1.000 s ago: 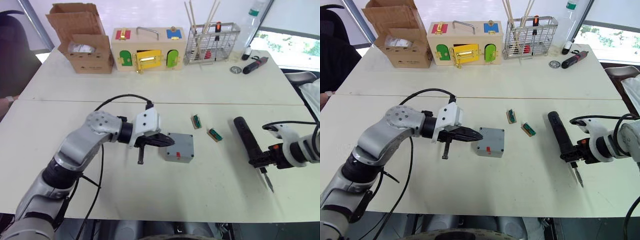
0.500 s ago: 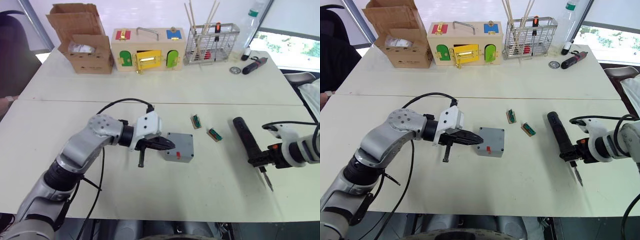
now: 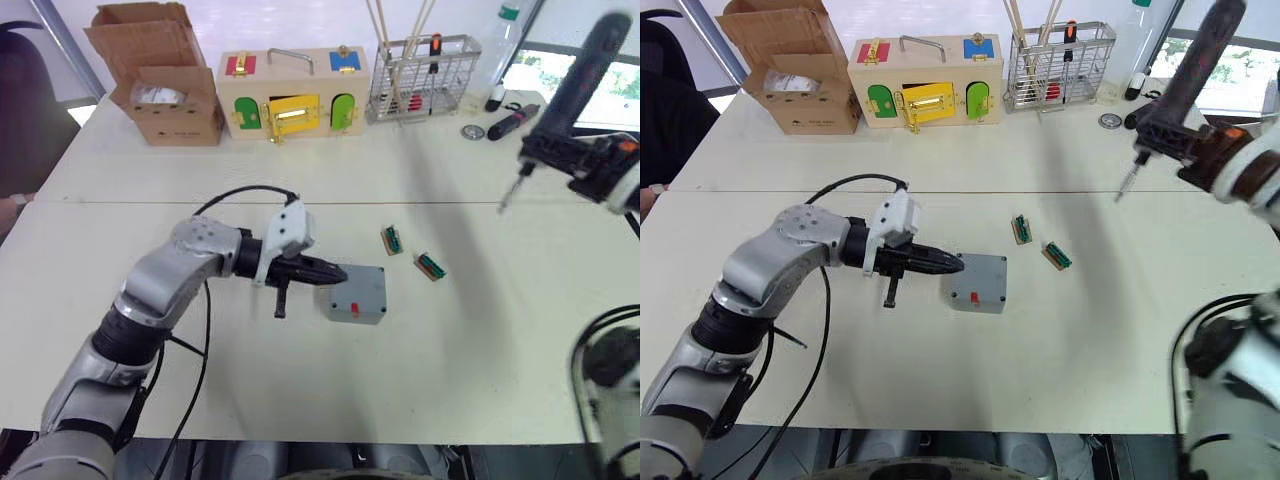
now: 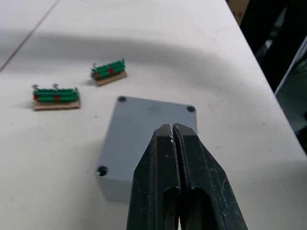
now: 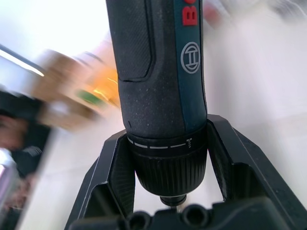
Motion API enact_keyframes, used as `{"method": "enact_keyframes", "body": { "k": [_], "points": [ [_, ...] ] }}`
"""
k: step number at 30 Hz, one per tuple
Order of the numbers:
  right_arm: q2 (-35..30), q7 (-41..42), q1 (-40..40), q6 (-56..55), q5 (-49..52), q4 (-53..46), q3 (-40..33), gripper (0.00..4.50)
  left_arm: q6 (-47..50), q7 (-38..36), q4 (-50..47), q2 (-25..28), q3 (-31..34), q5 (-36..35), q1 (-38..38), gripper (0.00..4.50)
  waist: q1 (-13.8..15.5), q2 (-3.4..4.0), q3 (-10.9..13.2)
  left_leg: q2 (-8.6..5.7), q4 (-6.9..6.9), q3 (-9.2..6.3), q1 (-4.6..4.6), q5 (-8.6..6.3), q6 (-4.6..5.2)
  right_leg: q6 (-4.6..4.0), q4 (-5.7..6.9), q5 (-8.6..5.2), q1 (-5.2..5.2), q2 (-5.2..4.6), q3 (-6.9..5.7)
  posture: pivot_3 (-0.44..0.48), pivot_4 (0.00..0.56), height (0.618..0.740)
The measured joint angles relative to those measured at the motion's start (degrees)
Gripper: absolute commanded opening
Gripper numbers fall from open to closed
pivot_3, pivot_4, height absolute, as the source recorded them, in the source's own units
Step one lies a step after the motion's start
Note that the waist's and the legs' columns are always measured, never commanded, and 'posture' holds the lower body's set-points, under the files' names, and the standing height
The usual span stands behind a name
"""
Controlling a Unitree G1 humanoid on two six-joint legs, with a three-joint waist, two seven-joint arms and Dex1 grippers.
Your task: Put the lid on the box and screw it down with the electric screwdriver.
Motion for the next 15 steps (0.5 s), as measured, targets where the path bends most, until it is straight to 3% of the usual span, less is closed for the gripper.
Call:
{"method": "enact_keyframes", "body": {
  "k": [2, 5, 10, 15],
  "points": [
    [9.74, -1.94, 2.9, -7.55, 1.72, -9.29, 0.24, 1.78, 0.52, -0.37, 2.4, 0.09, 1.12, -0.46, -1.09, 0.0, -0.34, 0.0, 0.0, -0.01, 0.02, -0.06, -0.04, 0.07, -0.13, 0.0, 0.28, 0.0, -0.08, -0.01, -0.04, 0.0, 0.15, 0.74],
    [17.19, -2.95, 7.93, -16.94, 0.5, -16.22, 4.99, 1.78, 1.27, -0.41, 3.75, 0.54, 1.49, -0.49, -1.81, 0.0, -0.76, 0.01, 0.0, -0.1, 0.02, -0.07, -0.04, 0.14, -0.24, 0.0, 0.3, 0.0, -0.1, -0.09, -0.04, 0.0, 0.15, 0.74],
    [16.98, 4.54, 17.85, -32.57, -10.55, -22.4, 18.61, 1.78, 3.9, 0.79, 4.12, 1.71, 3.46, -0.93, -2.21, 0.0, -1.42, 0.02, -0.01, -0.1, -0.01, -0.07, -0.03, 0.19, -0.33, 0.0, 0.35, -0.01, -0.2, -0.05, -0.02, 0.0, 0.15, 0.74],
    [15.79, 12.49, 27.21, -39.76, -13.48, -26.53, 28.48, 1.78, 5.0, 0.67, 4.0, 1.93, 4.21, -1.75, -2.18, 0.0, -2.05, 0.01, -0.02, -0.07, -0.01, -0.16, 0.0, 0.23, -0.4, 0.0, 0.34, -0.01, -0.16, -0.02, -0.04, 0.0, 0.15, 0.74]
  ]
}}
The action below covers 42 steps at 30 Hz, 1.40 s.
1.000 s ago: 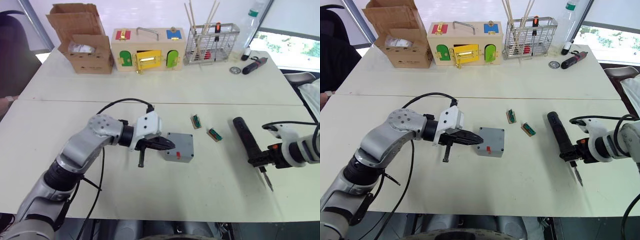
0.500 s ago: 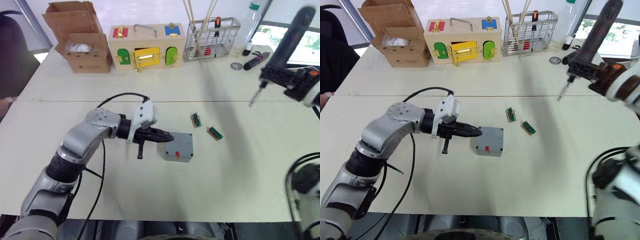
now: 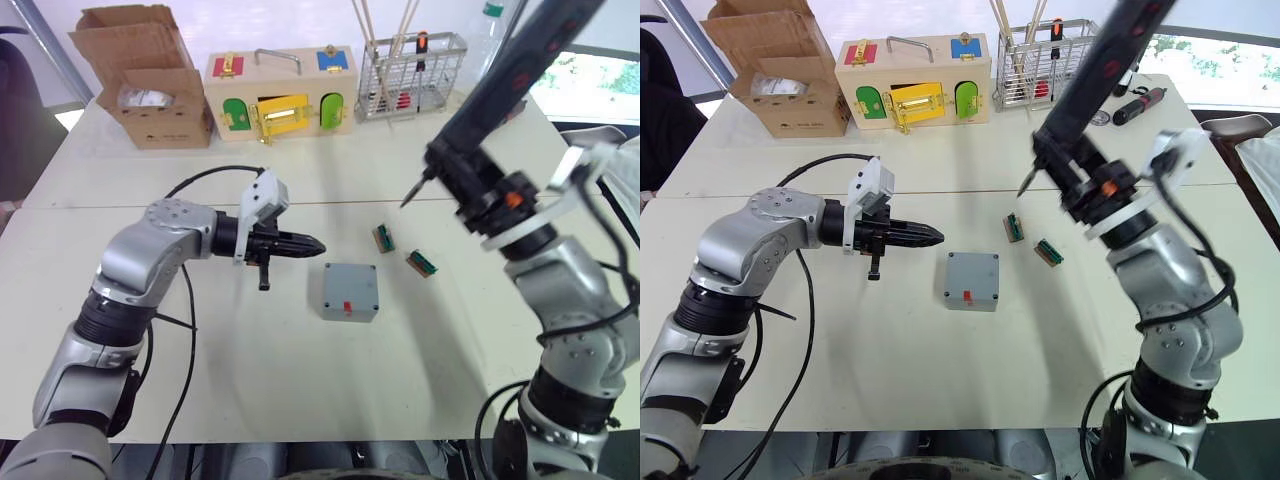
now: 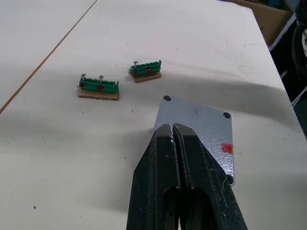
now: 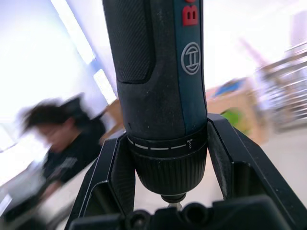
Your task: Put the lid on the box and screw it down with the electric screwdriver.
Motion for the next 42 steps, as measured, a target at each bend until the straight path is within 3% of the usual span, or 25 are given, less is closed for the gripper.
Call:
{"method": "enact_keyframes", "body": {
  "k": [6, 12, 42],
  "points": [
    [-0.17, 1.56, 7.45, -5.01, -5.39, -1.19, 7.91, 1.78, -3.77, -0.66, 0.02, -0.43, -3.1, 2.96, 0.9, 0.0, -0.24, 0.0, 0.0, -0.02, 0.01, 0.0, 0.03, 0.05, -0.08, -0.01, -0.01, 0.0, -0.01, -0.01, 0.02, 0.0, 0.15, 0.74],
    [-1.07, 2.23, 10.07, -10.54, -11.28, -1.77, 12.56, 1.78, -8.01, -1.05, 1.96, -1.79, -6.29, 6.53, 1.86, 0.0, -0.3, 0.0, 0.0, -0.03, 0.02, -0.03, 0.03, 0.08, -0.13, 0.0, 0.0, 0.0, -0.01, -0.01, 0.01, 0.0, 0.15, 0.74],
    [-0.51, 2.35, 12.32, -15.96, -14.96, 2.75, 15.47, 1.78, -15.38, -1.54, 2.82, -5.44, -11.47, 14.56, 2.61, 0.0, -0.45, -0.01, -0.01, -0.04, 0.03, -0.03, 0.06, 0.08, -0.13, -0.01, 0.05, 0.0, 0.01, -0.01, 0.01, 0.0, 0.15, 0.74]
  ]
}}
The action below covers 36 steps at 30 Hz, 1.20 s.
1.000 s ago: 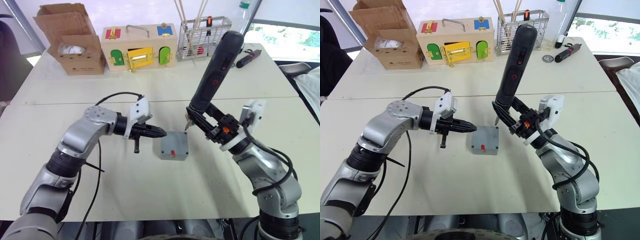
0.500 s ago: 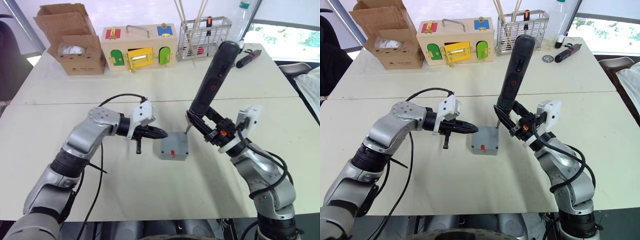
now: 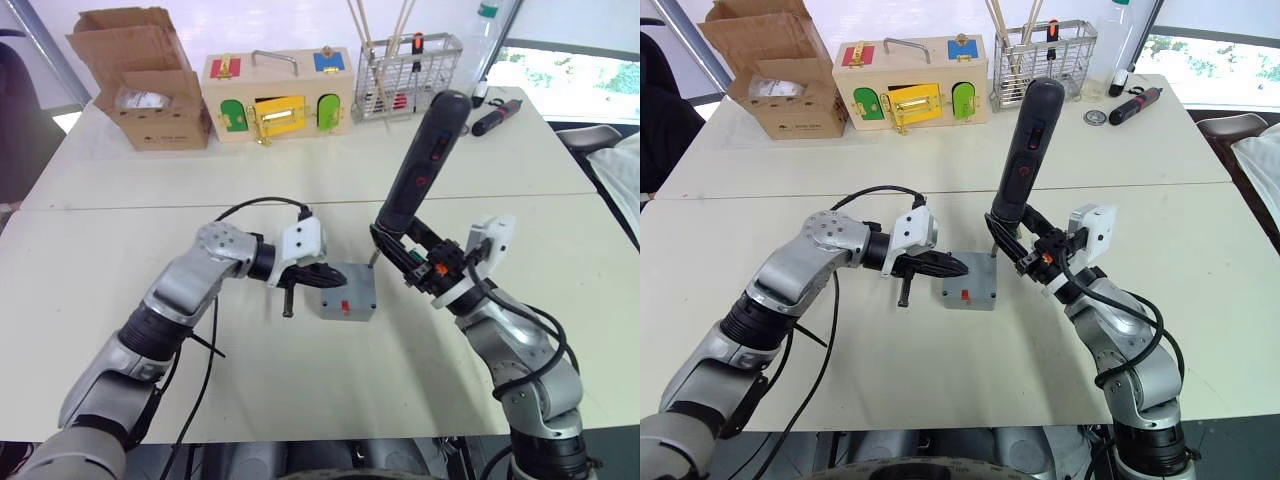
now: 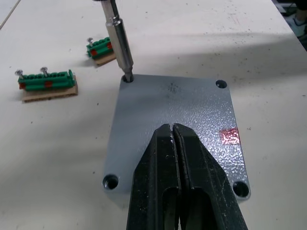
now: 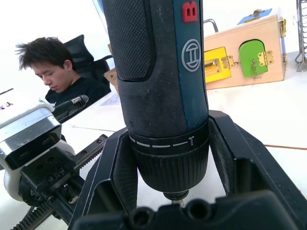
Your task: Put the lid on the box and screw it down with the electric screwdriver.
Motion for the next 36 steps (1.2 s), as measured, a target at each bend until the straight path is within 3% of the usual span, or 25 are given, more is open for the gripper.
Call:
{"method": "enact_keyframes", "body": {
  "k": [14, 21, 36],
  "points": [
    [-1.38, 2.21, 0.96, -3.95, -3.07, 1.03, 1.32, 1.78, 0.08, -0.48, -0.62, 0.11, -0.01, 0.19, 0.56, 0.0, 0.05, -0.03, -0.05, 0.0, 0.0, 0.0, 0.1, 0.0, 0.0, 0.0, 0.0, 0.0, 0.12, 0.0, 0.0, 0.0, 0.15, 0.74],
    [-2.87, 2.96, 0.27, -4.54, -6.17, 1.18, 3.89, 1.78, -0.98, -0.53, -0.49, 0.28, -0.56, 1.17, 1.14, 0.0, 0.06, -0.12, -0.14, 0.01, -0.12, -0.02, 0.89, -0.22, 0.4, -0.01, -0.09, -0.01, 0.9, 0.01, 0.0, 0.0, 0.15, 0.74],
    [-2.84, 2.66, 0.32, -4.14, -8.45, 2.4, 4.89, 1.78, -0.87, 0.07, -0.04, 0.05, -0.55, 1.33, 2.2, 0.0, 0.21, -0.44, -0.91, 0.02, -0.11, -0.08, 1.05, -0.24, 0.42, -0.01, -0.1, -0.01, 1.07, 0.03, -0.01, 0.0, 0.15, 0.74]
  ]
}}
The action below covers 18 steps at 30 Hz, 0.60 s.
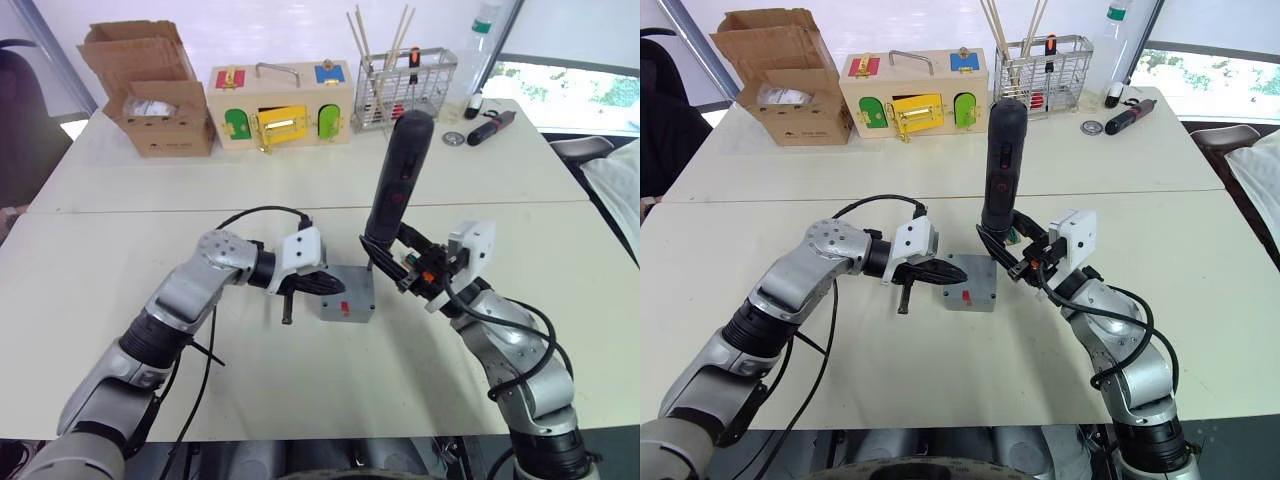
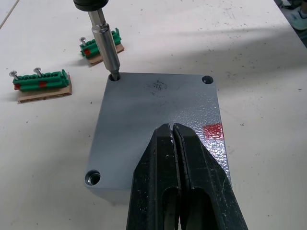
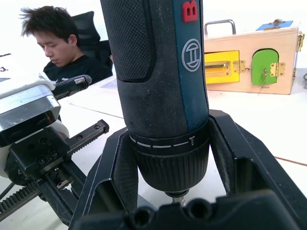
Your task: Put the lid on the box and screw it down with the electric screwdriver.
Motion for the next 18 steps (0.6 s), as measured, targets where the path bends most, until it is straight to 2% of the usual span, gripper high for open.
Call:
{"method": "enact_keyframes", "body": {
  "k": [14, 18],
  "points": [
    [0.35, -1.95, 0.76, 0.12, -1.65, 0.28, 0.94, 1.78, 0.96, 0.25, 0.09, -0.21, -0.16, 0.1, 0.06, 0.0, 0.37, -0.31, -0.44, 0.0, -0.03, -0.04, 0.17, -0.01, 0.01, 0.0, -0.06, -0.01, 0.2, 0.0, -0.01, 0.0, 0.15, 0.74],
    [0.6, -2.14, 1.58, 0.11, -1.72, 0.2, 0.93, 1.78, 1.06, 0.35, 0.26, -0.31, -0.55, 0.26, 0.16, 0.0, 0.43, -0.3, -0.43, 0.03, -0.29, -0.1, 0.88, -0.08, 0.13, -0.01, -0.49, -0.02, 0.99, 0.02, -0.05, 0.0, 0.15, 0.74]
  ]
}}
